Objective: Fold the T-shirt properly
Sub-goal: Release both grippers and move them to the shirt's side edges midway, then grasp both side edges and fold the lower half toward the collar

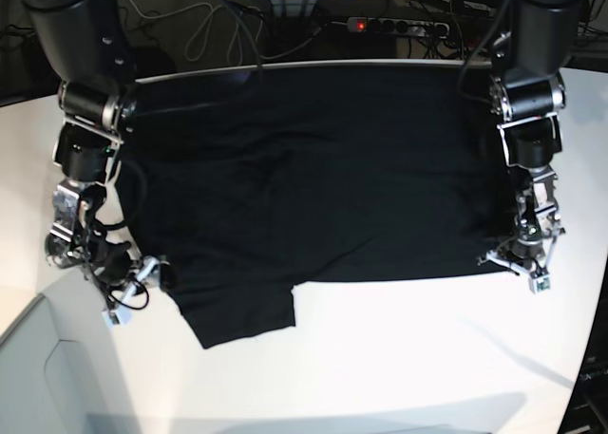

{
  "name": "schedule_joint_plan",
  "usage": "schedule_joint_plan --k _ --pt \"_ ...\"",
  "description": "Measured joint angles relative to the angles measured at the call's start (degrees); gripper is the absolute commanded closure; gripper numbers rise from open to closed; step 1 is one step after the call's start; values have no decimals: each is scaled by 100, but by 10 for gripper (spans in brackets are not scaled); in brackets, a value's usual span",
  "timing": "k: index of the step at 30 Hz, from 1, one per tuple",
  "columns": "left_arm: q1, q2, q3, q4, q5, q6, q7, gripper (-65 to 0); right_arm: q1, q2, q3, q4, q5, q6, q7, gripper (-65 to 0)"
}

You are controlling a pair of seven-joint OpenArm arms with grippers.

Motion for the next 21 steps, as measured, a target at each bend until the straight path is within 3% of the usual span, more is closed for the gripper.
schedule_joint_plan --k 5,9,11,14,17,21 --pt "74 -2 0 11 2 0 -127 0 28 -46 -640 -42 -7 -15 557 -425" --pt "142 17 0 39 -13 2 -197 0 -20 -131 -988 -50 33 -874 944 -426" --pt "140 17 0 39 -9 4 -181 0 -37 -70 -979 -216 44 -977 1130 -426" --pt "140 20 0 39 -11 22 -179 0 -52 -17 -973 -568 17 -1427 1360 -426" --pt "142 31 0 39 -9 39 -181 0 -24 -4 -975 -870 90 -1504 1727 -426" --pt "140 33 0 39 -9 42 -179 0 7 11 -992 -1008 153 -1504 1801 -406"
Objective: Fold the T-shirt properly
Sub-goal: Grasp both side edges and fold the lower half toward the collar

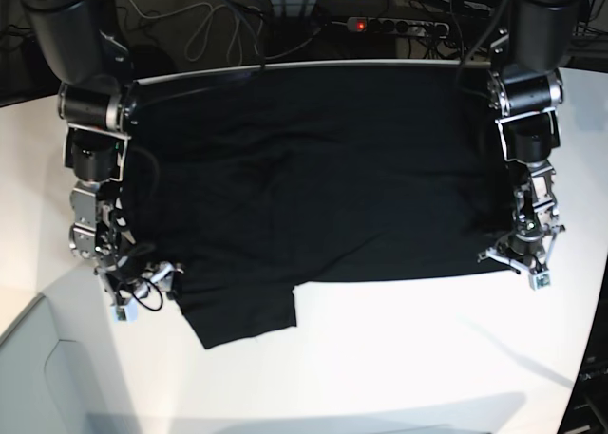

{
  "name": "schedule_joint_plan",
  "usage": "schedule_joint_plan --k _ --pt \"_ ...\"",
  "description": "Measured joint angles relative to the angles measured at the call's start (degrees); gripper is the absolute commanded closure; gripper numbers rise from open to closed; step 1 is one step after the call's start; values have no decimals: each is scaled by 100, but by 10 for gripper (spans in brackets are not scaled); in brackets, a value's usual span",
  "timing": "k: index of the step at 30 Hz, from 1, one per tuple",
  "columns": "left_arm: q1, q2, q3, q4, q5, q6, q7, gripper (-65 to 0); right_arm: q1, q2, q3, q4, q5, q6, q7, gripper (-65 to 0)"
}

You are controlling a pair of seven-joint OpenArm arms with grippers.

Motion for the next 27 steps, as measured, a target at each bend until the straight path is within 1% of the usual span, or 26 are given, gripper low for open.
schedule_joint_plan --k 2,3,5,9,13,14,17,18,20,23,26,27 --pt "0 0 0 0 0 0 0 0 -11 0 0 7 -4 -2 -2 -346" --pt "0 0 0 0 0 0 0 0 -11 0 0 7 -7 -2 -7 -296" --pt "0 0 0 0 0 0 0 0 -63 0 0 31 4 -7 2 -176" --pt "0 0 0 0 0 0 0 0 -118 11 2 33 44 -7 31 -3" --pt "0 2 0 0 0 2 0 0 -210 9 2 59 103 9 138 -3" --pt "0 0 0 0 0 0 0 0 -223 13 2 61 107 96 155 -2" --pt "0 0 0 0 0 0 0 0 -254 42 37 111 101 595 55 -2" --pt "0 0 0 0 2 2 0 0 -306 31 37 249 79 610 -7 -2" --pt "0 0 0 4 2 0 0 0 -520 20 28 750 15 619 -330 -2" --pt "4 0 0 48 17 4 46 0 -1082 9 26 1947 -101 640 -809 -2" --pt "149 20 0 514 46 46 505 0 -1432 22 28 2970 -131 656 -1117 -2" --pt "232 26 0 791 63 44 800 0 -1458 28 28 3244 -109 656 -1130 -2"
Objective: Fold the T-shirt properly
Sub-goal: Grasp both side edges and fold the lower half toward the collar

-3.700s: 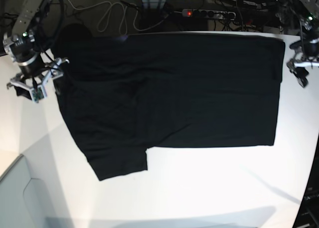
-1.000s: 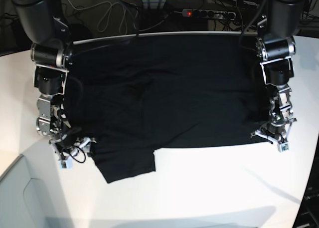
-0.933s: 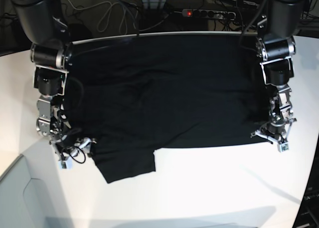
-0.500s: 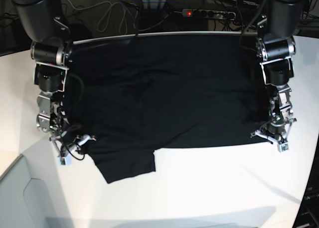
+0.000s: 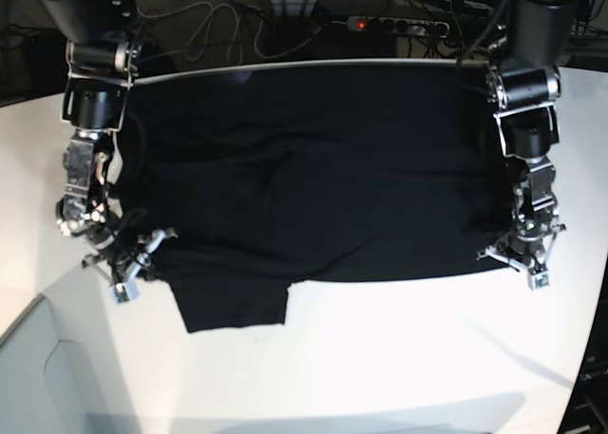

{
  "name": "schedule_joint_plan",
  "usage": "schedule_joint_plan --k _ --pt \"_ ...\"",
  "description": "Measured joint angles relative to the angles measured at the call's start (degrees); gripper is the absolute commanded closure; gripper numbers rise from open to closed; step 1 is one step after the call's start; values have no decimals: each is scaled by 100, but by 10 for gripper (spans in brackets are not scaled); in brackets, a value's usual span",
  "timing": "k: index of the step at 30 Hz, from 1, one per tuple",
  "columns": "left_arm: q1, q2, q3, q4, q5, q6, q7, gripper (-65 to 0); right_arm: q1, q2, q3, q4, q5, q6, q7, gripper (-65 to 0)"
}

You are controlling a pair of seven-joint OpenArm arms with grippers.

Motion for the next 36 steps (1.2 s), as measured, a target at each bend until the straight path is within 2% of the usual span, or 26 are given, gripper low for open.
schedule_joint_plan --k 5,11,16,22,26,29,33,36 --pt "669 116 0 1405 55 57 826 0 -210 -31 11 809 33 0 -219 -2" --pt "1574 433 -546 3045 44 -31 1268 0 -881 -44 369 1757 -31 48 -321 -2" --pt "1902 501 -1010 3891 33 -48 1375 0 -1473 -48 348 2544 35 55 -262 -2" --pt "2446 529 -1034 4446 46 -48 1508 0 -1937 -46 363 2959 15 66 -260 -2" --pt "2710 505 -1029 4922 26 -50 1432 0 -2074 -66 811 3018 39 68 -258 -2" --pt "2920 492 -1029 5106 31 -48 1434 0 -2140 -13 890 3003 2 76 -284 -2" --pt "3086 498 -1029 5243 35 -48 1464 0 -2284 -68 1108 3005 52 400 -223 -2" --pt "3215 503 -1082 5335 28 -59 1443 0 -2424 -66 1231 3005 42 466 -216 -2"
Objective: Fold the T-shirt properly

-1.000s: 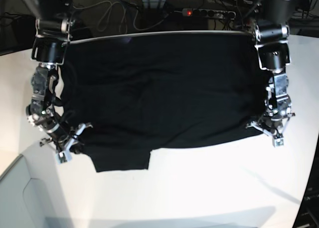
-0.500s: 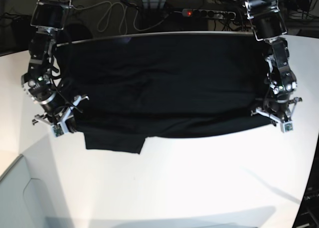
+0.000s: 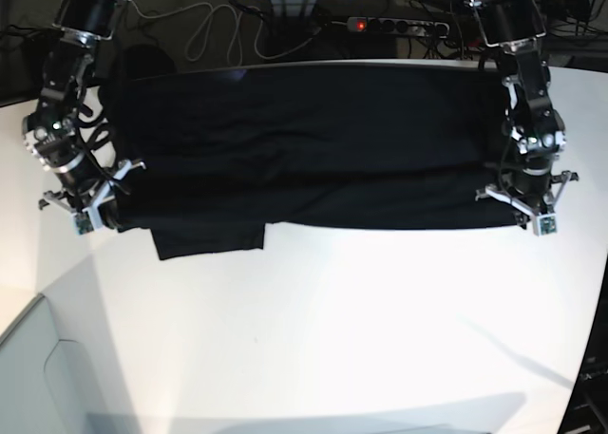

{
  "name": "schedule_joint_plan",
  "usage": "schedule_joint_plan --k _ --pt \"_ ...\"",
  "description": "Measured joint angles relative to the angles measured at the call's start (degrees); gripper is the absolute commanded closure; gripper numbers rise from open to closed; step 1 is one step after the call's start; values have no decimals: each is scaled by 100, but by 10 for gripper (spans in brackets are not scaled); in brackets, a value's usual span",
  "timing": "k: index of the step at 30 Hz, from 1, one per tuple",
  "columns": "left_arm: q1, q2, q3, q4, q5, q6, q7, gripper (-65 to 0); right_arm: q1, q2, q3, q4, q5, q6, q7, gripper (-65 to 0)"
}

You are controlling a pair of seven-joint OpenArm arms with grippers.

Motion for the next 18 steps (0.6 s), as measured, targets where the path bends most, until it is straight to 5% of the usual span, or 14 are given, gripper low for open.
schedule_joint_plan --k 14,18 --pt "765 378 -697 68 -28 -24 17 0 -332 -2 2 -26 0 26 4 -2" --pt "855 382 -697 186 -20 -17 20 -149 -334 0 0 -26 -4 26 -17 -2"
